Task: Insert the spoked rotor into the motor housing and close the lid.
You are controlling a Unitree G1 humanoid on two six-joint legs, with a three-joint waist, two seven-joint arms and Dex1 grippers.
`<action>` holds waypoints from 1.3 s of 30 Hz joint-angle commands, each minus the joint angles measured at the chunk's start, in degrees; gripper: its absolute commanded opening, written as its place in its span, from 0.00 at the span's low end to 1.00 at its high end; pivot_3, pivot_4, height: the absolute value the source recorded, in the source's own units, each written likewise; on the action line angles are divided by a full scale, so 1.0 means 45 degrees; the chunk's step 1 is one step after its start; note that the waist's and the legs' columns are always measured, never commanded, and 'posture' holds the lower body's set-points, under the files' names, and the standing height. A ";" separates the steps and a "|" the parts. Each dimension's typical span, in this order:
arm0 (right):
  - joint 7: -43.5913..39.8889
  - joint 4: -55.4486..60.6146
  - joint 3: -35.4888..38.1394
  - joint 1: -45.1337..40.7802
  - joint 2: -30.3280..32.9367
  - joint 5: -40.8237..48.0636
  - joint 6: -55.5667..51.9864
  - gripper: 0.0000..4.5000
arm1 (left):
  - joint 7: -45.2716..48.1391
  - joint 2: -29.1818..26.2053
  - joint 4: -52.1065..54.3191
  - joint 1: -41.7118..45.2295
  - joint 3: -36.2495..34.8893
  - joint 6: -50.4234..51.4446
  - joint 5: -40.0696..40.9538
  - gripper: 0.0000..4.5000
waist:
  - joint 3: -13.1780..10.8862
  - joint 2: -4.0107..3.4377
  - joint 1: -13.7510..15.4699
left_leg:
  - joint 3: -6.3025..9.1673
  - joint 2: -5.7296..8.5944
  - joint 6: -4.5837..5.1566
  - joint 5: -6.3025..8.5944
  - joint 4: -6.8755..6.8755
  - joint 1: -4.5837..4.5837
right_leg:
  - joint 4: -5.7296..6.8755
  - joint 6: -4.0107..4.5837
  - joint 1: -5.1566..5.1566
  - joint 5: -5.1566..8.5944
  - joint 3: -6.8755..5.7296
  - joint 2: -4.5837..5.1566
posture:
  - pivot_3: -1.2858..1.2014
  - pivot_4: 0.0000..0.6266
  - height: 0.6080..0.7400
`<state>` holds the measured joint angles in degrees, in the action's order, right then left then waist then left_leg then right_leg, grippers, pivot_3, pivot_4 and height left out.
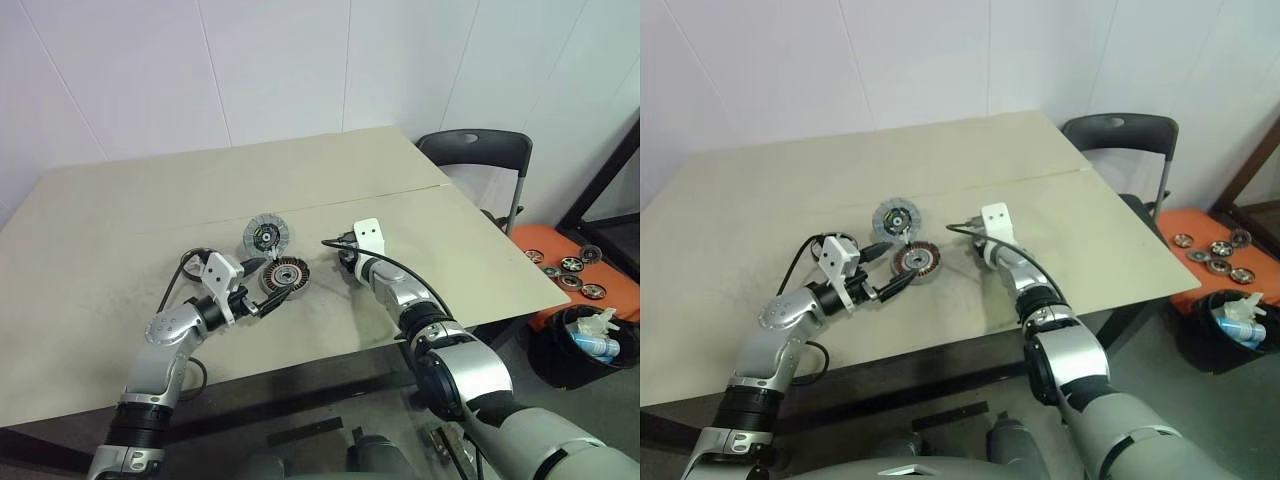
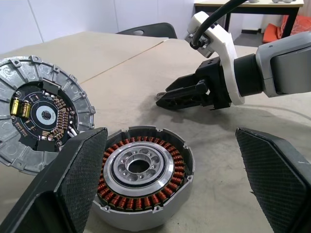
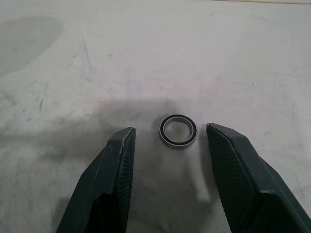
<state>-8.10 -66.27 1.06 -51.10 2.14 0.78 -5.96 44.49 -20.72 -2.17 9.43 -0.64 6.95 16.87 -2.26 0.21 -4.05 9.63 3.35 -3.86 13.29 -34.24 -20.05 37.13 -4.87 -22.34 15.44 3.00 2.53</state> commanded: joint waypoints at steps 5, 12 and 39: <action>0.0017 -0.0465 0.0189 -0.0903 -0.0188 0.0000 0.0374 0.45 | -0.0099 -0.0011 0.0293 0.0162 -0.0065 -0.0302 0.0035 1.00 | -0.0001 -0.0002 0.0004 | 0.0001 0.0000 0.0000 0.0000 0.0004 -0.0015 | -0.0001 -0.0002 -0.0015 -0.0001 0.0000 0.0000 | 0.52 0.00 1.00; -0.0032 -0.0612 0.0271 -0.1049 -0.0239 0.0005 0.0461 0.15 | -0.0207 -0.0063 0.0449 0.0060 -0.0091 -0.0278 0.0055 1.00 | -0.0002 -0.0003 0.0009 | 0.0002 0.0001 0.0000 0.0000 0.0004 -0.0023 | -0.0002 -0.0003 -0.0020 -0.0002 -0.0001 0.0002 | 0.52 0.00 1.00; -0.7779 0.4780 -0.2154 -0.0630 -0.0111 -0.0139 -0.0823 0.15 | -0.0072 -0.1465 0.1543 -0.1601 -0.2327 0.0157 0.1587 1.00 | -0.0011 -0.0015 0.0041 | 0.0014 0.0000 -0.0001 0.0001 0.0012 -0.0045 | -0.0005 0.0007 -0.0044 0.0006 -0.0008 0.0010 | 0.52 0.00 1.00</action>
<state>-42.39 -47.52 -7.93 -53.26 1.21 0.54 -7.75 43.97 -26.82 3.10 1.36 -10.30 8.10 23.22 -2.31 0.14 -3.87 9.68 3.36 -3.87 13.29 -34.19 -20.26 37.11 -4.80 -22.55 15.49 2.96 2.59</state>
